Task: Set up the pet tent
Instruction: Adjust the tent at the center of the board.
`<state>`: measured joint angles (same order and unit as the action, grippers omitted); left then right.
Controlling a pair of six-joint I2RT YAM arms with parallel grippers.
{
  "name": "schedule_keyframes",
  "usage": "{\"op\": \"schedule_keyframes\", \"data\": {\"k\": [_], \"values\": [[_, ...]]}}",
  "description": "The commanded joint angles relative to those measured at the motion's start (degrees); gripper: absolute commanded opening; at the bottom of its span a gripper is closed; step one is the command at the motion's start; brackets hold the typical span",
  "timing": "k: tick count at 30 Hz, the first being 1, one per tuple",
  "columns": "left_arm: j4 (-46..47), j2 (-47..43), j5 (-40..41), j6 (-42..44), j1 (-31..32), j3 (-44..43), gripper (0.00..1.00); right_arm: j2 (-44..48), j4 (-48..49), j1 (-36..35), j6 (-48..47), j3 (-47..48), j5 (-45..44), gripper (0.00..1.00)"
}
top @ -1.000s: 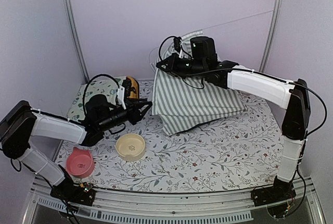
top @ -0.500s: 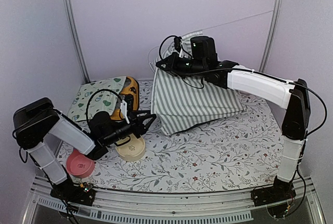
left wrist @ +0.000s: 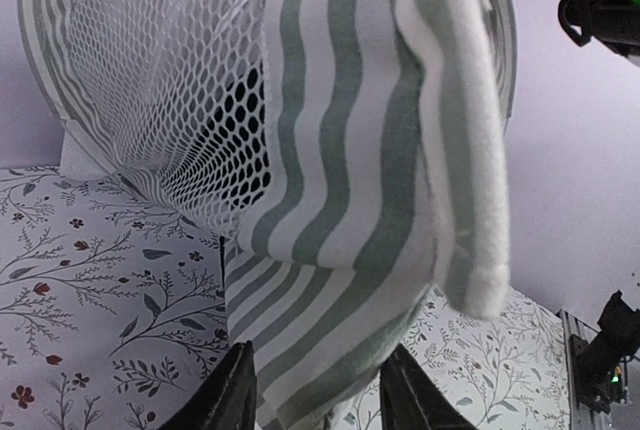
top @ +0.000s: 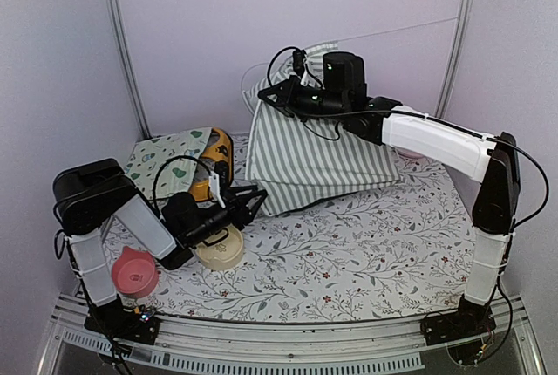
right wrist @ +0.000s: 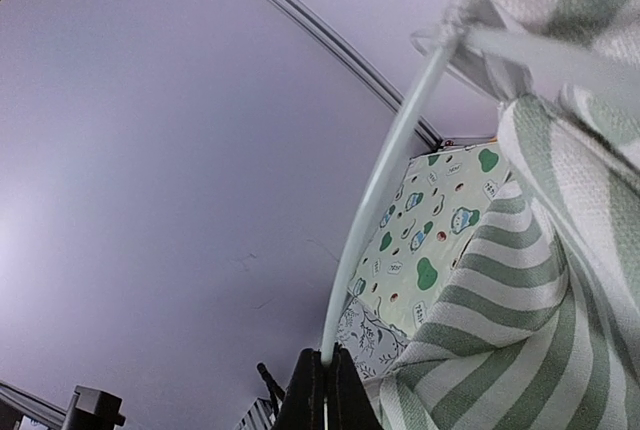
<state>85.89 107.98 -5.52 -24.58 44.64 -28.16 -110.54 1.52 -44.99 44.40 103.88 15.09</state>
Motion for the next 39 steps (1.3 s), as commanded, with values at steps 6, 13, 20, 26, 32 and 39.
{"op": "schedule_keyframes", "data": {"k": [6,13,20,26,32,39], "values": [[9.85,1.27,3.41,-0.62,0.73,-3.03,0.38,2.19,4.20,0.26,1.66,0.61,-1.27,0.00],[11.18,-0.40,2.09,-0.36,0.81,-2.43,0.41,3.09,4.22,0.21,1.43,-0.43,-2.08,0.00],[12.47,-1.99,1.57,0.19,1.07,-0.93,0.40,3.26,4.07,0.23,1.17,-0.43,-2.57,0.00],[13.09,-3.82,1.52,0.53,1.11,0.66,0.43,3.12,3.78,0.21,1.12,-0.27,-2.64,0.00],[12.96,-3.79,1.13,0.54,1.13,-0.09,0.43,3.13,3.70,0.21,0.97,-0.25,-2.70,0.00],[12.68,-4.10,0.99,0.67,1.10,-0.51,0.41,3.01,3.58,0.26,0.93,-0.01,-2.52,0.00]]}}
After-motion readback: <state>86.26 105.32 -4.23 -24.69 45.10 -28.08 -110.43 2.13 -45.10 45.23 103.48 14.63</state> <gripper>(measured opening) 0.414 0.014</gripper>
